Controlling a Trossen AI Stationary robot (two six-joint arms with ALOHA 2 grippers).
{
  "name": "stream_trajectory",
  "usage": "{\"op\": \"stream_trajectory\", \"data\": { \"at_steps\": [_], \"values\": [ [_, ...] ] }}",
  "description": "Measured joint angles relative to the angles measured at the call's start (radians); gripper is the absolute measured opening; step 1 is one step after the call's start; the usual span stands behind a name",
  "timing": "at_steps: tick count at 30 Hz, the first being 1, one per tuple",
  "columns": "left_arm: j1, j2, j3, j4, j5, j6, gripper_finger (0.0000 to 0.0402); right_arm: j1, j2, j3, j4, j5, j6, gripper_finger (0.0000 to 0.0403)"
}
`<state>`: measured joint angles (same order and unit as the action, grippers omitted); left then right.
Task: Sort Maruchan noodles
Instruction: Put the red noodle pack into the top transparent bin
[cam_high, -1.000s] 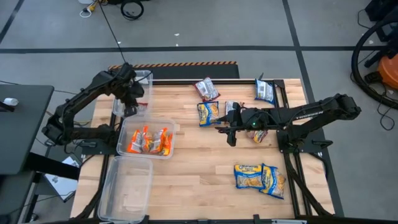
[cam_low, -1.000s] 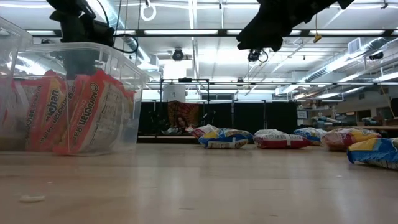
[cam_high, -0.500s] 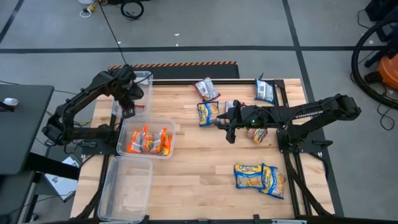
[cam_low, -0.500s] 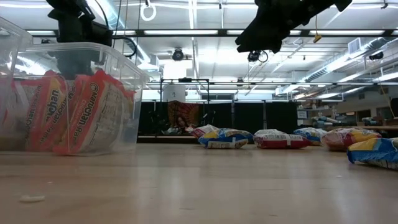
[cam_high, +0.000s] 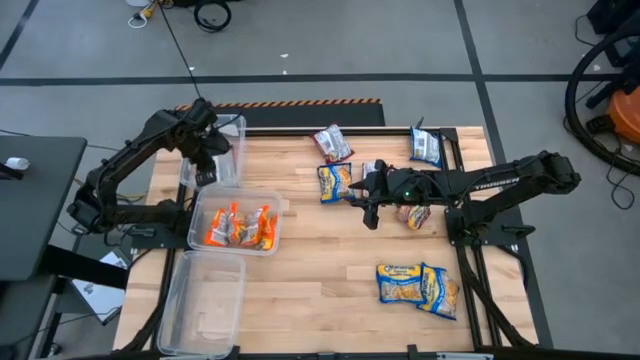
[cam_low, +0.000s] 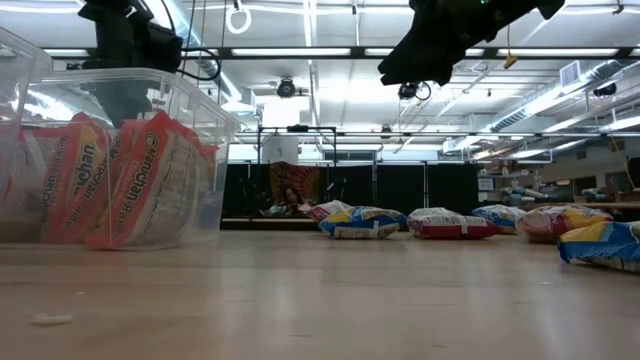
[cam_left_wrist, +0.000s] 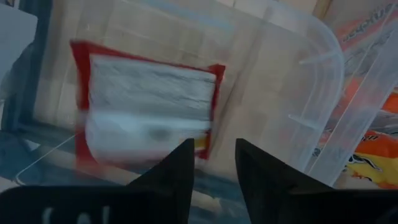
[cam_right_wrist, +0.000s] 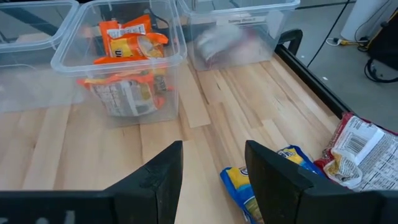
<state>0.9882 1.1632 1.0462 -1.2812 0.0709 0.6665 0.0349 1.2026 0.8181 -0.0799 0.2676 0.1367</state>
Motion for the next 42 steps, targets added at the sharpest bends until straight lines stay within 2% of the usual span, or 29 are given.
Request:
{"op": "stream_trajectory", "data": {
  "at_steps": [4, 8, 11, 18, 24, 27, 30, 31, 35, 40, 42],
  "values": [
    [0.000, 0.000, 0.000, 0.049, -0.030, -0.013, 0.0125, 0.000, 0.000, 0.000, 0.000, 0.000, -0.002, 0.0179],
    [0.000, 0.005, 0.001, 0.185, -0.049, -0.178, 0.0126, 0.000, 0.000, 0.000, 0.000, 0.000, -0.001, 0.0179],
    [0.000, 0.030, 0.002, 0.215, -0.048, -0.292, 0.0126, 0.000, 0.000, 0.000, 0.000, 0.000, -0.001, 0.0179],
    [0.001, 0.084, 0.002, 0.209, -0.048, -0.305, 0.0126, 0.000, 0.001, 0.000, 0.000, 0.011, -0.003, 0.0179],
    [-0.009, 0.079, 0.001, 0.183, -0.059, -0.297, 0.0126, -0.008, 0.007, -0.026, 0.002, 0.088, -0.008, 0.0179],
    [0.007, 0.083, 0.001, 0.204, -0.119, -0.350, 0.0126, -0.029, 0.007, -0.058, 0.027, 0.085, -0.004, 0.0179],
    [0.019, 0.087, 0.001, 0.217, -0.119, -0.416, 0.0126, -0.047, 0.007, -0.101, 0.117, 0.071, 0.020, 0.0179],
    [0.027, 0.087, 0.001, 0.215, -0.111, -0.414, 0.0126, -0.051, 0.007, -0.116, 0.149, 0.061, 0.025, 0.0179],
    [0.037, 0.087, 0.001, 0.190, -0.134, -0.252, 0.0126, -0.061, 0.007, -0.148, 0.218, -0.003, 0.025, 0.0179],
    [0.078, 0.099, 0.001, 0.210, -0.116, -0.232, 0.0124, -0.060, 0.007, -0.148, 0.222, -0.027, 0.053, 0.0179],
    [0.104, 0.120, -0.012, 0.206, -0.102, -0.160, 0.0117, -0.050, 0.007, -0.148, 0.220, -0.027, 0.055, 0.0179]
  ]
}}
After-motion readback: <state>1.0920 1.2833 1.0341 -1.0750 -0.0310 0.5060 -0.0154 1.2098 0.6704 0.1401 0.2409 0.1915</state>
